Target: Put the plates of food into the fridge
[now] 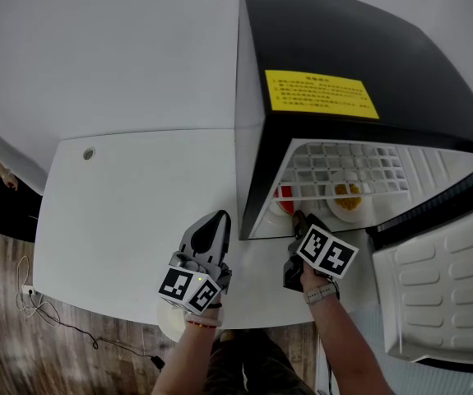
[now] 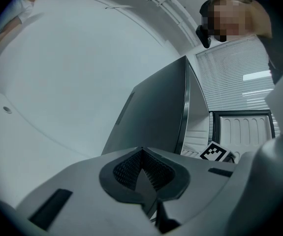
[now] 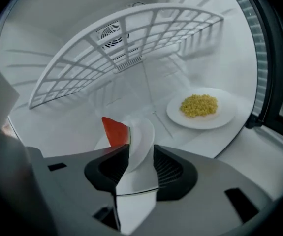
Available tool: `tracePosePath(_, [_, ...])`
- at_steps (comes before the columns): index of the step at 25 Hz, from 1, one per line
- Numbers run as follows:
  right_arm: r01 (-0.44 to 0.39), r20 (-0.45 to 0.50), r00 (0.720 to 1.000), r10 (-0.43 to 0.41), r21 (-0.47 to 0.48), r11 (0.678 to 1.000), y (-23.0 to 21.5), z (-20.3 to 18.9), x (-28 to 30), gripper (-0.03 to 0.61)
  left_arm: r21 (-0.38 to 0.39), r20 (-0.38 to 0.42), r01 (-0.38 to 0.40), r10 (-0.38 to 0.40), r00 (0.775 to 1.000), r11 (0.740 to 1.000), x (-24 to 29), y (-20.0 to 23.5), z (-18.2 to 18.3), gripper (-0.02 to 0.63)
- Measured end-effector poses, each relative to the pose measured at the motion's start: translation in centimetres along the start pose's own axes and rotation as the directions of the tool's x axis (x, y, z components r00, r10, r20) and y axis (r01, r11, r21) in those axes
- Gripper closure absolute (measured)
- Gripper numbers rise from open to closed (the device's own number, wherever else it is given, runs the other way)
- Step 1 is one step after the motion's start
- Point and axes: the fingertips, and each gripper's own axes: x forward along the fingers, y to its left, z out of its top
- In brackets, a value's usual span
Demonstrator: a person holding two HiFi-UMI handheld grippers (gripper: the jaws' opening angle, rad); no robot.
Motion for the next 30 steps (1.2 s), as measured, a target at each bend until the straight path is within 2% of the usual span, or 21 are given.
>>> tracePosePath(2, [0.006,0.017,1.0,-0.006,-0.052,0.999,0.0,0.3,-0.1,0.44,-0.001,0.004,0.005,-0.005,1.0,1.0,-0.1,0.1,-0.3,0.607])
tracePosePath(6, [-0.017,0.045,0.999,0.019,-0.051,0.999,-0.1,0.4,-1.0,0.44,-0.01,-0.001,0.0,0.0,1.0,1.0,-0.3,-0.3,-0.2,0.607])
tracePosePath(12, [-0.127,0.092,0.986,0.138,-0.118,0.985,0.8,-0.1,-4.1,0.44,-0.008,0.006,0.011,-0.011,1.0,1.0,-0.7,-0.7,0.1,0.607])
tracePosePath(15, [-0.161,0.108,0.979,0.173,-0.116,0.98,0.8,-0.7,-5.8,0.442,-0.016,0.003,0.007,-0.007,1.0,1.0,-1.0,-1.0,0.2,0.607])
tracePosePath(18, [-0.17,0.134,0.974,0.183,-0.102,0.98,0.6,-1.0,-7.4,0.543,-0.013,-0.001,0.011,-0.011,1.0,1.0,-1.5,-1.7,0.5,0.607])
tracePosePath(20, [-0.186,0.137,0.971,0.198,-0.094,0.978,0.8,-1.4,-8.3,0.571,-0.013,0.0,0.015,-0.015,1.0,1.0,-1.9,-2.0,0.6,0.607])
tracePosePath(25, [-0.23,0.135,0.962,0.237,-0.066,0.971,1.5,-2.3,-10.2,0.571,-0.029,0.009,0.011,-0.01,1.0,1.0,-3.2,-2.5,0.8,0.607])
tracePosePath(30, [-0.261,0.129,0.954,0.272,-0.092,0.961,2.7,-3.1,-11.9,0.571,-0.016,-0.013,0.029,-0.029,0.999,0.999,-4.5,-3.5,0.8,0.607])
